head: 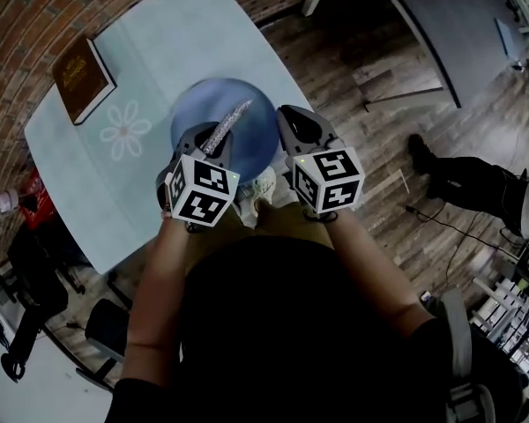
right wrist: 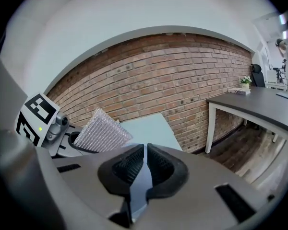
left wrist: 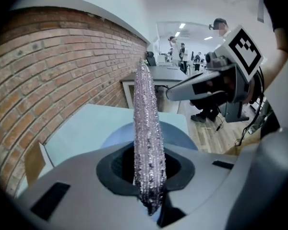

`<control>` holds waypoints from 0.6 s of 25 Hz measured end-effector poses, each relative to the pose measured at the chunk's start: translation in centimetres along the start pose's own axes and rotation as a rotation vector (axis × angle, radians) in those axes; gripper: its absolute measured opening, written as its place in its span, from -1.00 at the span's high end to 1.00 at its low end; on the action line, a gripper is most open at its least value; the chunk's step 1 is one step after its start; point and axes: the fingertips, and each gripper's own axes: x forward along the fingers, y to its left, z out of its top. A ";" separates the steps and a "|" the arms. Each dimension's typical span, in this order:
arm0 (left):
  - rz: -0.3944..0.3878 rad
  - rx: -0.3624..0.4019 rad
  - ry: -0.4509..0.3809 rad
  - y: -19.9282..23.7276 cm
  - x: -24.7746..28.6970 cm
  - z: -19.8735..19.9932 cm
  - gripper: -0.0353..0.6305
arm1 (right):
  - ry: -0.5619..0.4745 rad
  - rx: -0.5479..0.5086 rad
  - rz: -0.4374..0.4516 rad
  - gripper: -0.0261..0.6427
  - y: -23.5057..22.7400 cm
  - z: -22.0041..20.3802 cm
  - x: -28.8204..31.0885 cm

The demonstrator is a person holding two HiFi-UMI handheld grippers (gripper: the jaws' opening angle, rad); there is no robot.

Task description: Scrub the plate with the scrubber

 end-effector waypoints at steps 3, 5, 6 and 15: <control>0.051 -0.018 -0.076 0.9 -2.0 1.2 0.66 | -0.017 -0.020 0.015 0.78 1.4 0.9 -0.6; 0.068 -0.024 -0.123 1.3 -3.3 1.7 0.66 | -0.030 -0.040 0.021 0.78 2.5 1.6 -0.8; 0.076 -0.027 -0.146 1.6 -4.0 1.9 0.66 | -0.038 -0.051 0.024 0.78 3.0 2.1 -1.0; 0.163 0.021 -0.340 5.6 -10.9 4.3 0.66 | -0.127 -0.110 -0.005 0.78 7.4 7.0 -1.9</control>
